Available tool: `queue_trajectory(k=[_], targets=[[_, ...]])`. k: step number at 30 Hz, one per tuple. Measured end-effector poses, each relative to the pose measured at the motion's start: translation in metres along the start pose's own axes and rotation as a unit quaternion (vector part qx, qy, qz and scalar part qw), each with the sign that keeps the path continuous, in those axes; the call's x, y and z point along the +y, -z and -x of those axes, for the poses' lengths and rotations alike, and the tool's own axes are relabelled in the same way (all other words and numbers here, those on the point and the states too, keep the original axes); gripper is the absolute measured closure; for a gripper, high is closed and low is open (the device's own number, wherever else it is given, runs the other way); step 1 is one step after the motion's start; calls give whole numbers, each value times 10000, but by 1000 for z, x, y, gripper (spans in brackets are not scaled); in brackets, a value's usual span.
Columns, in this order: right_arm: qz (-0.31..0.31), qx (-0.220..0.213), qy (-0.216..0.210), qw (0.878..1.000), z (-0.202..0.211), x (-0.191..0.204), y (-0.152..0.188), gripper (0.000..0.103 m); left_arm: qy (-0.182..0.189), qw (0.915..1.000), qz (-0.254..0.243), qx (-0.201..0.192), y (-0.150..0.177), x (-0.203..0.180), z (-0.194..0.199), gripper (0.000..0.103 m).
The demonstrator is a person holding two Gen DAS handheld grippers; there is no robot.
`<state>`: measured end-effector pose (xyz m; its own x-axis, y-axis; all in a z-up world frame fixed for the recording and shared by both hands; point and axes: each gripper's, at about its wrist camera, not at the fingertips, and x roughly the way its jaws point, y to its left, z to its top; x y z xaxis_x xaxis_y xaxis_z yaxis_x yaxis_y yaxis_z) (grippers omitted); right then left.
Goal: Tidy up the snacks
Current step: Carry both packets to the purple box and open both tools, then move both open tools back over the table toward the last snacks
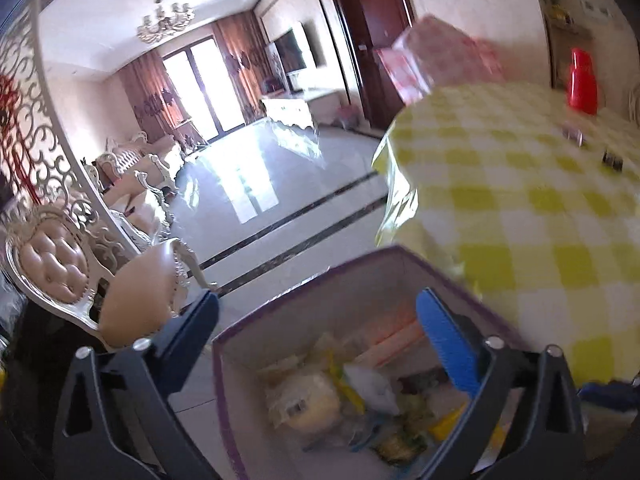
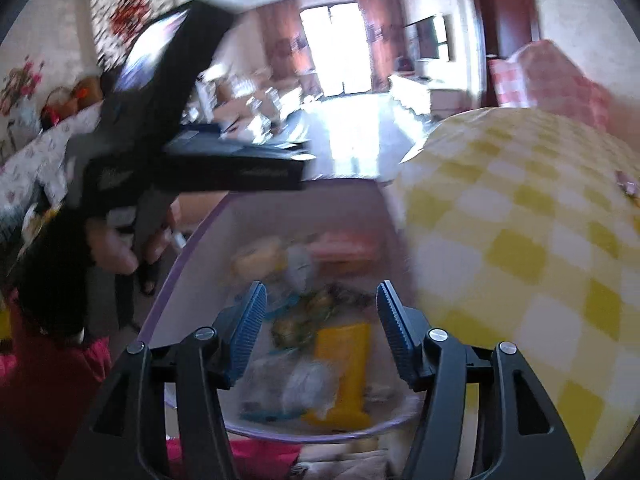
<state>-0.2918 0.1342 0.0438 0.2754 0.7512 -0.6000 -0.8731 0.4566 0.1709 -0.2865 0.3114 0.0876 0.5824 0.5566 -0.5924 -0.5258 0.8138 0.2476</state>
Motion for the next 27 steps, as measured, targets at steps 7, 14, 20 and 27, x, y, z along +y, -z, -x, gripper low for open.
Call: queue_trajectory(k=[7,14,20,27], targets=[[-864,-462,888,9912,53,-86,1,42,904,9943,426,-378,-21,-43,30,2],[-1669,-619,2187,9594,106,-183,24,37,2728,9599,426,-486,-79,-159,46,2],[-2549,-474,2871,9221,133,-286,42,35,3130,9487,352,-267,-126,-279,-8,2],[-2793,-371,2918,9140,119,-374,32,31,3192,9288,1837,413,-165,-350,-100,2]])
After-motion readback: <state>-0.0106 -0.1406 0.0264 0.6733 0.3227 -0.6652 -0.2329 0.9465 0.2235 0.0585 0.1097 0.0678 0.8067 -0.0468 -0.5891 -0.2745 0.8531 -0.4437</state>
